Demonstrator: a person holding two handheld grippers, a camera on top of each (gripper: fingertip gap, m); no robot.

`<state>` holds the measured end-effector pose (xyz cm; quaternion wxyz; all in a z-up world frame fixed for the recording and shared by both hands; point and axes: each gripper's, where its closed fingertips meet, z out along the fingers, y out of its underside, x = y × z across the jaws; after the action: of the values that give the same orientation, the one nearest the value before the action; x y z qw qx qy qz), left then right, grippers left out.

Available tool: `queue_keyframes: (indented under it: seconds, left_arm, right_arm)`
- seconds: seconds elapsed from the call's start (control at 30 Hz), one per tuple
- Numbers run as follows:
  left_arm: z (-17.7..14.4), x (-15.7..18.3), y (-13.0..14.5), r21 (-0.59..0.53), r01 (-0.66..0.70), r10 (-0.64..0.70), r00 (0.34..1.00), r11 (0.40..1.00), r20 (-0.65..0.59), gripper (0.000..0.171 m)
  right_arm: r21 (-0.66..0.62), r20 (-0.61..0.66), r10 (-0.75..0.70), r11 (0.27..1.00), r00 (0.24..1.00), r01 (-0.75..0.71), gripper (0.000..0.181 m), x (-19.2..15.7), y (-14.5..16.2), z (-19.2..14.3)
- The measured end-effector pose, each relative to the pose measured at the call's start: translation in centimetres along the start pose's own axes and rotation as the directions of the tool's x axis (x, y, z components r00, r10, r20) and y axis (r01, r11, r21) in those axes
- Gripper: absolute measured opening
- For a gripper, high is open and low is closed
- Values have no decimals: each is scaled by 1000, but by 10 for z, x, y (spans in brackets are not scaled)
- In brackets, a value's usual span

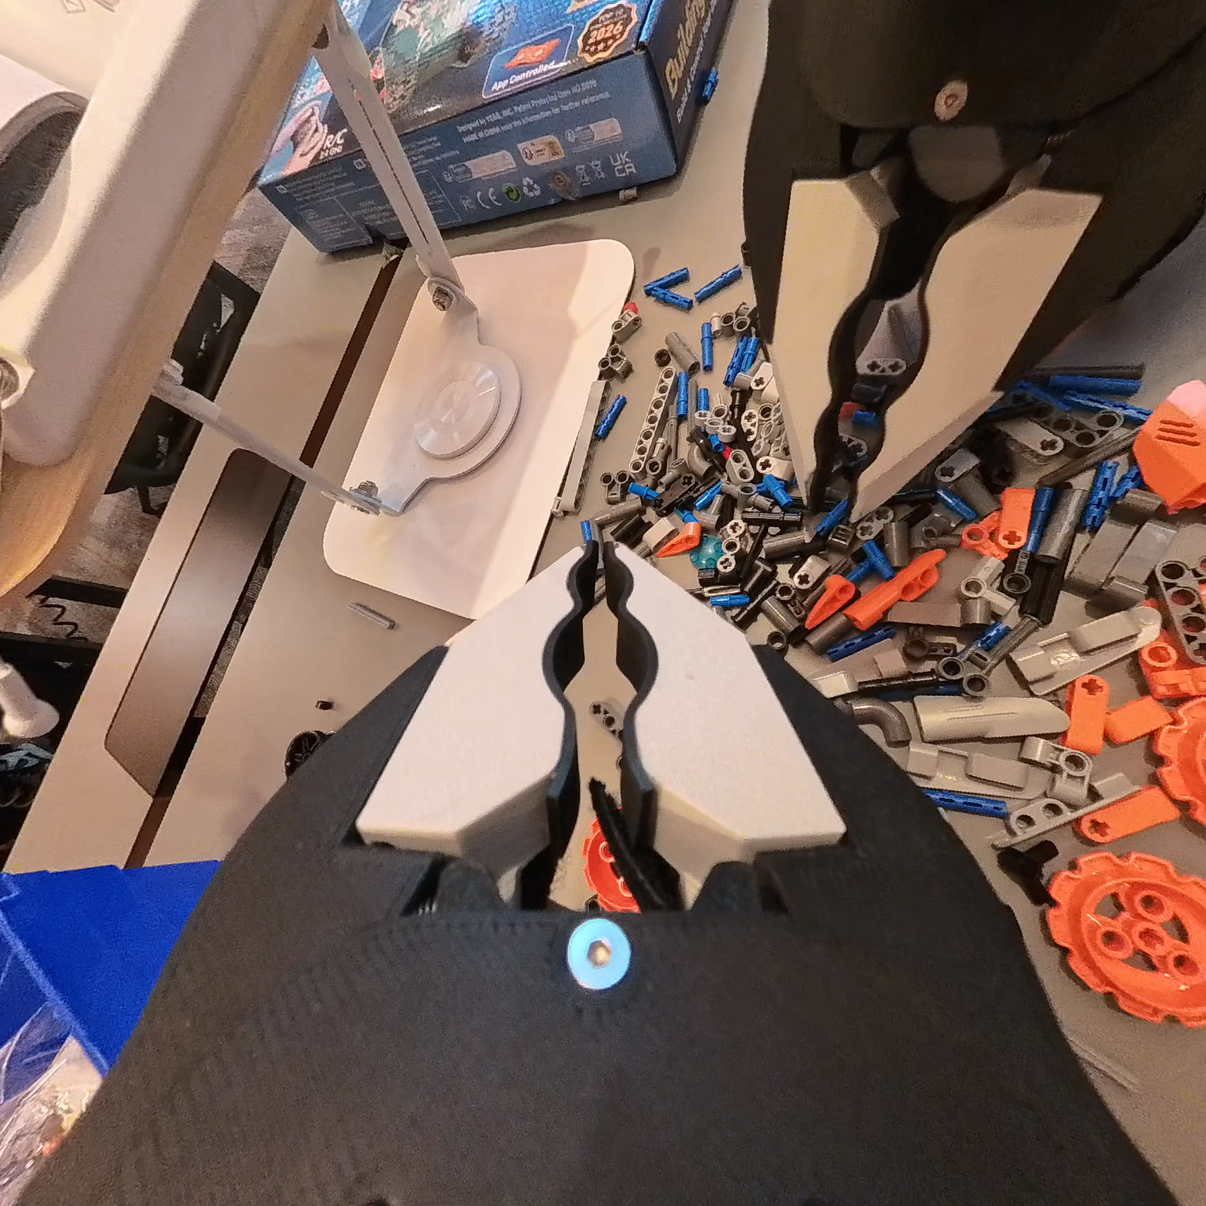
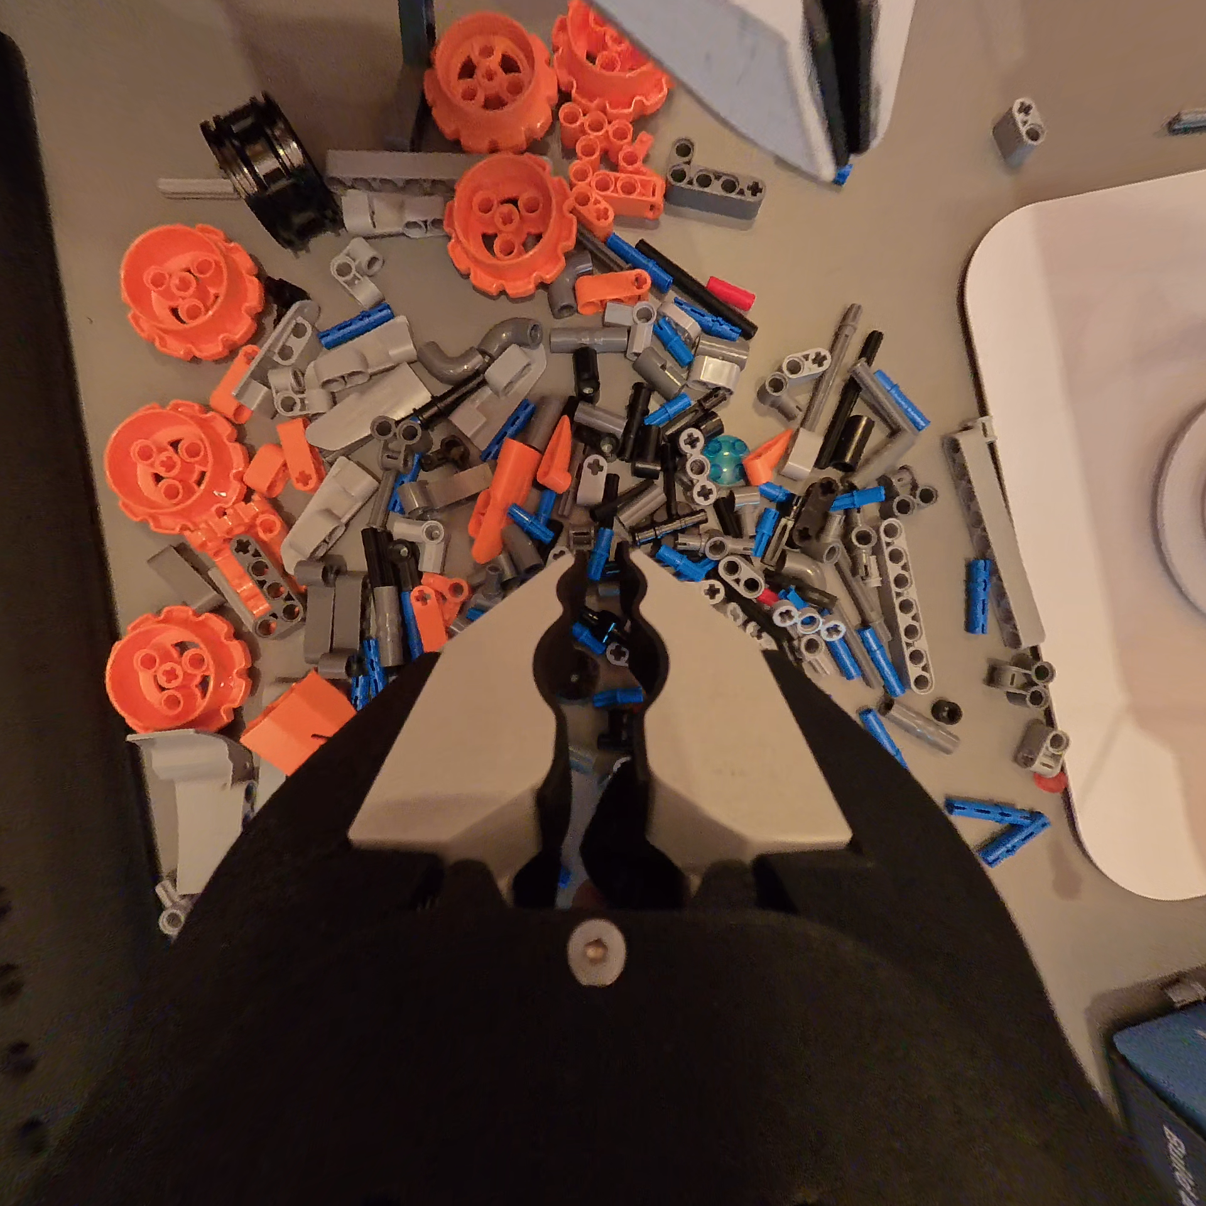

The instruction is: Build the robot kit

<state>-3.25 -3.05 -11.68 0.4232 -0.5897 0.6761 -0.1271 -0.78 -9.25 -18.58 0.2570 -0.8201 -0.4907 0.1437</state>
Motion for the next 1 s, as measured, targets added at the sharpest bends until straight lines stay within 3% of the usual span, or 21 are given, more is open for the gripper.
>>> queue_keyframes:
  seconds: [0.5, 0.63, 1.0]
  left_arm:
    - [-6, -6, 2, -3, 20, -20, 1000, 1000, 13, 0]
    - [-10, -10, 1, 6, 36, -36, 999, 999, 20, 0]
    - [-16, -14, 0, 12, 36, -37, 999, 999, 38, 0]
  right_arm:
    - [-46, 26, -3, 999, 1000, 5, 3, -4, 20, -16]
    - [55, -33, -15, 998, 999, 16, 6, 5, 2, -27]
    - [43, -4, -62, 997, 998, 63, 7, 3, -13, -14]
